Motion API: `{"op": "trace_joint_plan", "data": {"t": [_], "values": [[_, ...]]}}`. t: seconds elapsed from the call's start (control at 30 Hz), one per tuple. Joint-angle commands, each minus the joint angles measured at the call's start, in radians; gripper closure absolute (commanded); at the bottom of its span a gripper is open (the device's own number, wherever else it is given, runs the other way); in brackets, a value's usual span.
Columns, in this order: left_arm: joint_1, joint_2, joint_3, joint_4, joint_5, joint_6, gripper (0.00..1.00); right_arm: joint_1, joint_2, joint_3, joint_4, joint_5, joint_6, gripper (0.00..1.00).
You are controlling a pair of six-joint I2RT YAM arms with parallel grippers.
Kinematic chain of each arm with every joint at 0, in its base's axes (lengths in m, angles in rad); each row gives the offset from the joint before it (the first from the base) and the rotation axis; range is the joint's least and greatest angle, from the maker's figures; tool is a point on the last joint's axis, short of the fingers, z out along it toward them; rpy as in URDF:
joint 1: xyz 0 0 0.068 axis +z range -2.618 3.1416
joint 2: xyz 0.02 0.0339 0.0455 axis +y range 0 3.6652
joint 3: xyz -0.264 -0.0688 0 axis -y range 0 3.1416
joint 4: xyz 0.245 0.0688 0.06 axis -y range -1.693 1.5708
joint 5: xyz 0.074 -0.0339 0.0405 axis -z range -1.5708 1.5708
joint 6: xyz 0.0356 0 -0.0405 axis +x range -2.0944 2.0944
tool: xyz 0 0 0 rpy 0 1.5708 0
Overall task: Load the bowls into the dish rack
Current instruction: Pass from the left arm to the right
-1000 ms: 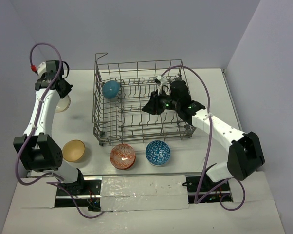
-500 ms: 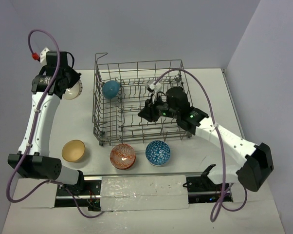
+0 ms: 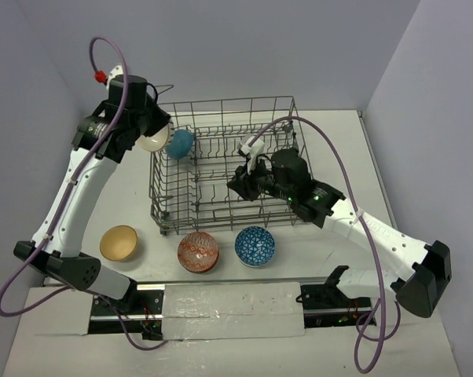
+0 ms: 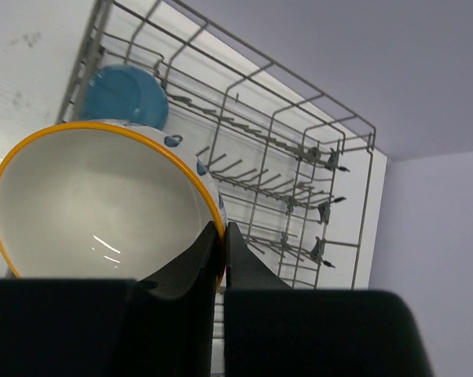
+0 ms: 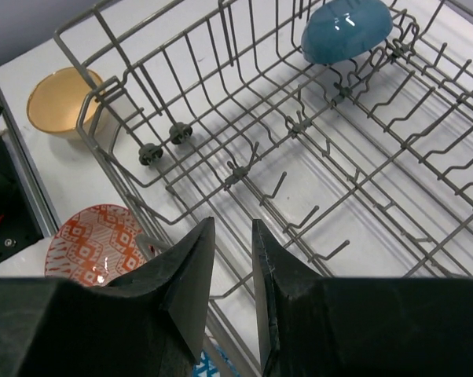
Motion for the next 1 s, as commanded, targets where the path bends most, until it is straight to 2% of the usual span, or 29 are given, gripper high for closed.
{"op": "trace_joint_plan", "data": {"t": [0.0, 0.2, 0.4, 0.77, 0.97], "values": [[-0.050, 0.024, 0.045, 0.083, 0.027, -0.022, 1.00, 0.024, -0.069, -0.010, -0.007, 0.061, -0.025, 0.67], [-0.131, 0.105, 0.082, 0.107, 0.052, -0.010, 1.00, 0.078, -0.145, -0.029, -0.022, 0.176, -0.071, 0.66], [-0.188, 0.229, 0.149, 0.104, 0.053, 0.030, 1.00, 0.173, -0.128, -0.014, -0.088, 0.303, -0.144, 0.64], [-0.191, 0.286, 0.106, 0.109, 0.131, 0.112, 1.00, 0.339, 0.025, 0.111, -0.205, 0.516, -0.281, 0.61], [-0.191, 0.300, 0.100, 0.089, 0.174, 0.118, 1.00, 0.408, 0.180, 0.221, -0.278, 0.651, -0.345, 0.61]]}}
